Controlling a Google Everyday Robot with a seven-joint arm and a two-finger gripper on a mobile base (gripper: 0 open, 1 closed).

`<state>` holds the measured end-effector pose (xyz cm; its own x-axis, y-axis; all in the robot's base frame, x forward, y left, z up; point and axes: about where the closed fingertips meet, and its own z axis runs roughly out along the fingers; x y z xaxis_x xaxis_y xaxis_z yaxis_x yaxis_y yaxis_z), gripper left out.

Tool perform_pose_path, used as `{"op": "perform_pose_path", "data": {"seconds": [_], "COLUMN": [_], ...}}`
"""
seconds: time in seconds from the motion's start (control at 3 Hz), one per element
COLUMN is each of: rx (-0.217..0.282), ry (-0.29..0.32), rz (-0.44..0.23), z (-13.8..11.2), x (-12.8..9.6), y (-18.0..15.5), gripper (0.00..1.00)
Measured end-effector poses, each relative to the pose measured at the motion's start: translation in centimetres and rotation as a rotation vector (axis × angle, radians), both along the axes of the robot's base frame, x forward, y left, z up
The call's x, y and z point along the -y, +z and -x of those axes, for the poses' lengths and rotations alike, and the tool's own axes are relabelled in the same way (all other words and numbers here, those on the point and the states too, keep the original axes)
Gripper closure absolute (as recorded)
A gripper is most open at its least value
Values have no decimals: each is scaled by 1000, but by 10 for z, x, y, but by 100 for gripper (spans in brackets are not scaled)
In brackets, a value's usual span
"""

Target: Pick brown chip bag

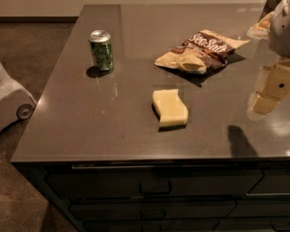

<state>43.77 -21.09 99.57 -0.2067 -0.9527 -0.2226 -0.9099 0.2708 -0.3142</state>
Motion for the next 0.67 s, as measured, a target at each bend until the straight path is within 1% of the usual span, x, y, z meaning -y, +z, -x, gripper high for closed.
{"op": "perform_pose_path", "data": {"seconds": [0.33, 0.67], "rx": [0, 5], "ry": [0, -34], "rz": [0, -31], "z": [0, -13], "x": [0, -7], "y": [0, 0], "gripper": [0, 0]}}
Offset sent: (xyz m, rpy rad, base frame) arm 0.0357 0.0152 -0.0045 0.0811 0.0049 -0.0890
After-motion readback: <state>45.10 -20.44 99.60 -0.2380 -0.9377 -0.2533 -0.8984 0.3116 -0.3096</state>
